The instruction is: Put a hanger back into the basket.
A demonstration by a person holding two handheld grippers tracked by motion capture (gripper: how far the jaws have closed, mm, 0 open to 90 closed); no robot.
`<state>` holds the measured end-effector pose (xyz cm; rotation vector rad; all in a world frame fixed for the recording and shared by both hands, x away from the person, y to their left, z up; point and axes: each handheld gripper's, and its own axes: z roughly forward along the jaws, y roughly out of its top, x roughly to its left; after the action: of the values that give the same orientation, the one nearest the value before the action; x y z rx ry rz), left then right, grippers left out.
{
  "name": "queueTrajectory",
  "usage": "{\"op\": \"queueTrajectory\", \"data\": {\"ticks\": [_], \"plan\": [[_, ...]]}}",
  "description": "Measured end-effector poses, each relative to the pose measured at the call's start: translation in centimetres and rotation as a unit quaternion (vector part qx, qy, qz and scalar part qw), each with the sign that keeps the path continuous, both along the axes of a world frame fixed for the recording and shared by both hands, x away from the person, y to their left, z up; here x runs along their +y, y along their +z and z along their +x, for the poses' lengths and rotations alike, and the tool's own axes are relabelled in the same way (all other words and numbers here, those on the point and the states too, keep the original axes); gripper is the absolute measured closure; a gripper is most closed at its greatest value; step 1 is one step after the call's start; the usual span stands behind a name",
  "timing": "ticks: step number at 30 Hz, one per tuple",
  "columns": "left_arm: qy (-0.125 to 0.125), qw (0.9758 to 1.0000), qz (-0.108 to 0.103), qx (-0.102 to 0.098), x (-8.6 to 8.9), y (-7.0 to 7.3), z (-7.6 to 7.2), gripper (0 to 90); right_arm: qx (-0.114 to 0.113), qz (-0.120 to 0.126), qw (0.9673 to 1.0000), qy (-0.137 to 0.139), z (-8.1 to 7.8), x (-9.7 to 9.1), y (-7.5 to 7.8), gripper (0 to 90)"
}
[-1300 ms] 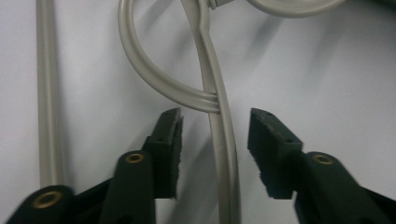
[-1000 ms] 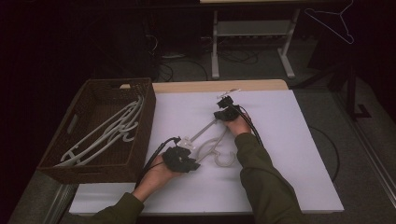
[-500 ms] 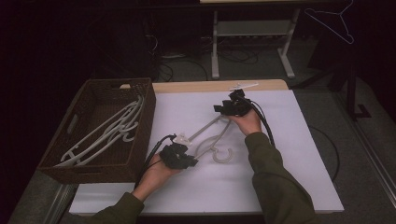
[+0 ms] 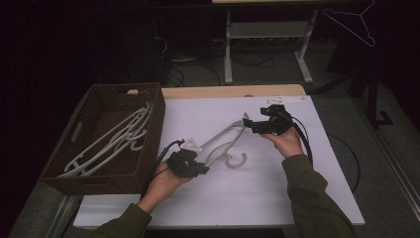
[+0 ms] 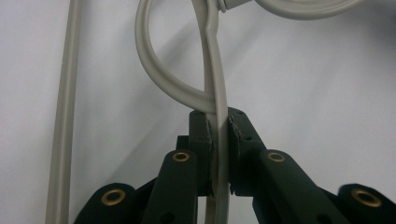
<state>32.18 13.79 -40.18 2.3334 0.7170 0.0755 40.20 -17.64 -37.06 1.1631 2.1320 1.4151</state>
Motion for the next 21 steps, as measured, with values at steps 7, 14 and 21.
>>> {"op": "queueTrajectory", "data": {"ticks": [7, 14, 21], "plan": [[0.014, 0.9998, -0.013, -0.004, 0.2, 1.2, 0.2, 82.1, -0.015, 0.001, 0.9998, -0.012, -3.3, -2.2, -0.2, 9.7], [0.021, 0.9993, -0.031, -0.004, 0.4, 3.2, 0.4, 82.1, -0.013, -0.005, 0.9998, -0.015, -5.8, -3.7, -1.1, 8.1], [0.022, 0.9986, -0.046, -0.012, 0.3, 5.4, 0.6, 82.1, -0.021, -0.004, 0.9997, -0.012, -8.0, -4.4, -1.2, 6.5]]}}
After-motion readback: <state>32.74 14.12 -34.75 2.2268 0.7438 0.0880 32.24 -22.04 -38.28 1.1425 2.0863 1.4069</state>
